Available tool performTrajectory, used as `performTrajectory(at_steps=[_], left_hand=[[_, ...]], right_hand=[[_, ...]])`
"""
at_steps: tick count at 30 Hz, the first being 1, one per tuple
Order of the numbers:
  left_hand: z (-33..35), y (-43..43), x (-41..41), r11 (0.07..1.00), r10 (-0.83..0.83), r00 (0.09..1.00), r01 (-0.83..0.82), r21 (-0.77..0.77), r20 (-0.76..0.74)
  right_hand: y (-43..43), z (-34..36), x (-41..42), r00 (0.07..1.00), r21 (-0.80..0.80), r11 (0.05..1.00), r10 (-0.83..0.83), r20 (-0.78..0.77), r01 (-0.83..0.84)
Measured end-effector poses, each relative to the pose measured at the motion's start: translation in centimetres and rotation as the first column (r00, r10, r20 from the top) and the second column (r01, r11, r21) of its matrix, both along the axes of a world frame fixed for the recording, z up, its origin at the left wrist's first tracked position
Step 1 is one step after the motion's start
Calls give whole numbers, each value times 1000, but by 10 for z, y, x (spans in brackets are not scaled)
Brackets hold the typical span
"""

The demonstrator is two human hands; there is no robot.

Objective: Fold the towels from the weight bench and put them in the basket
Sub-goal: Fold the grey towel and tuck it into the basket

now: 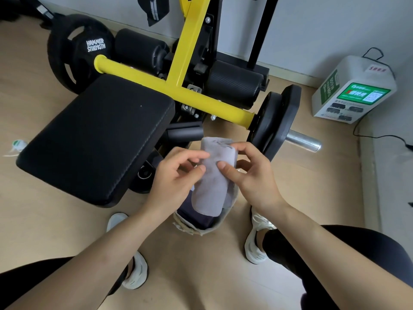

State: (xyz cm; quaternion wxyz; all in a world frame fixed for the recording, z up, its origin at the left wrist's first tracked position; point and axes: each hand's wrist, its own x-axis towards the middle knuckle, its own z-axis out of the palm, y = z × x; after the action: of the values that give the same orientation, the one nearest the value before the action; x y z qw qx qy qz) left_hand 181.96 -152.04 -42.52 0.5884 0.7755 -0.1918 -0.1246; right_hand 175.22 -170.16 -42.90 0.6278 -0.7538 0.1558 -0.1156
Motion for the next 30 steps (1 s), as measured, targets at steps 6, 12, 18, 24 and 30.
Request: performTrajectory(at_steps=[6, 12, 18, 24, 30], left_hand=[[-3, -3, -1, 979, -173, 887, 108, -173, -428], [-7, 2, -1, 948, -316, 833, 263, -176, -454], [-10, 4, 0, 975, -196, 842, 224, -5, -503], [-23, 6, 12, 994, 26, 726, -92, -59, -688], [-34, 10, 16, 975, 1, 645, -171, -144, -764]], right_hand=[[3, 6, -2, 998, 159, 987, 12, 64, -22], [-3, 2, -1, 997, 263, 962, -66, -31, 72], [-25, 0, 6, 981, 429, 892, -73, -179, 145], [-41, -14, 8, 935, 546, 824, 60, -349, 151], [-40, -36, 7, 910, 514, 834, 35, -412, 201]])
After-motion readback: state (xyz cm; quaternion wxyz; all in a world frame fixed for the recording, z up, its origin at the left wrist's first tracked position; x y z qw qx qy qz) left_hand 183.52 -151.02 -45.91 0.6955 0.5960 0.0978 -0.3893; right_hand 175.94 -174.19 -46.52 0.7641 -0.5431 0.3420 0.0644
